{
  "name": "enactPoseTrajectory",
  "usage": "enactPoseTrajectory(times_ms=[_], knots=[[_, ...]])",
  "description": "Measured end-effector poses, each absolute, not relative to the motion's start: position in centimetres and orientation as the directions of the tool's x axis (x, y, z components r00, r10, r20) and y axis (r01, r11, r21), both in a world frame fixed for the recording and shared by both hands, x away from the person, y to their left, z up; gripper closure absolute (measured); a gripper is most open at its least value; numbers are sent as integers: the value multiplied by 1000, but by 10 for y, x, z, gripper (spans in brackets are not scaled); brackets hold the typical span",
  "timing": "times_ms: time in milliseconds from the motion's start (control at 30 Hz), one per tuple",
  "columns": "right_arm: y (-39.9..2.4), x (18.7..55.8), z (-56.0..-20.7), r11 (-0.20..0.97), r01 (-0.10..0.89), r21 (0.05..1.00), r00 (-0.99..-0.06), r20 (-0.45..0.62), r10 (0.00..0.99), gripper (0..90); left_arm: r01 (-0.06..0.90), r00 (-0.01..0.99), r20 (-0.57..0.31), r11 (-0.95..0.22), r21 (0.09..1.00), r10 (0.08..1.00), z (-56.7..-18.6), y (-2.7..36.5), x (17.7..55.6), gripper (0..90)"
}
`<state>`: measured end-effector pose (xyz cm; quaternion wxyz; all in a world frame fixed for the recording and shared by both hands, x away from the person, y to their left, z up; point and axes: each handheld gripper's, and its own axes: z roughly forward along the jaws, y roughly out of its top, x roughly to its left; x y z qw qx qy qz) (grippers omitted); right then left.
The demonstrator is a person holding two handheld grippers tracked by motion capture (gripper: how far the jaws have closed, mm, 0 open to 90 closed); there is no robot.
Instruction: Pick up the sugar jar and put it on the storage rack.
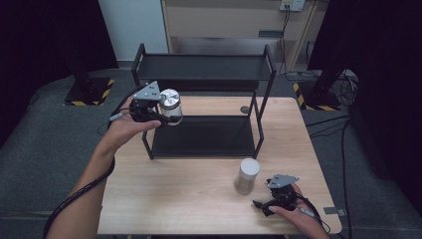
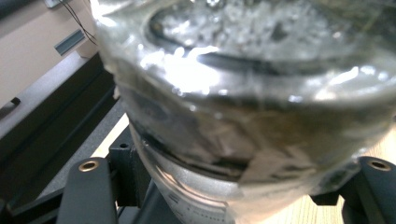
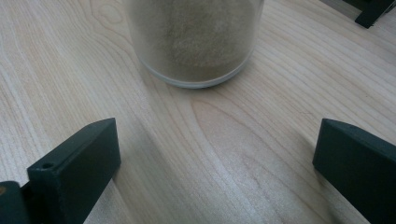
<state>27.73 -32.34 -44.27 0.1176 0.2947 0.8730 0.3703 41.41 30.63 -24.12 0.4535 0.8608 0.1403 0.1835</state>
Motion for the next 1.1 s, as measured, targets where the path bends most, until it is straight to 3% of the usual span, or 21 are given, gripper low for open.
enactPoseTrajectory(times_ms=[1100], knots=[[-323, 277, -443, 552, 426, 716, -799, 13, 601, 12, 37, 900, 207, -541, 840, 383, -177, 310, 413, 303]])
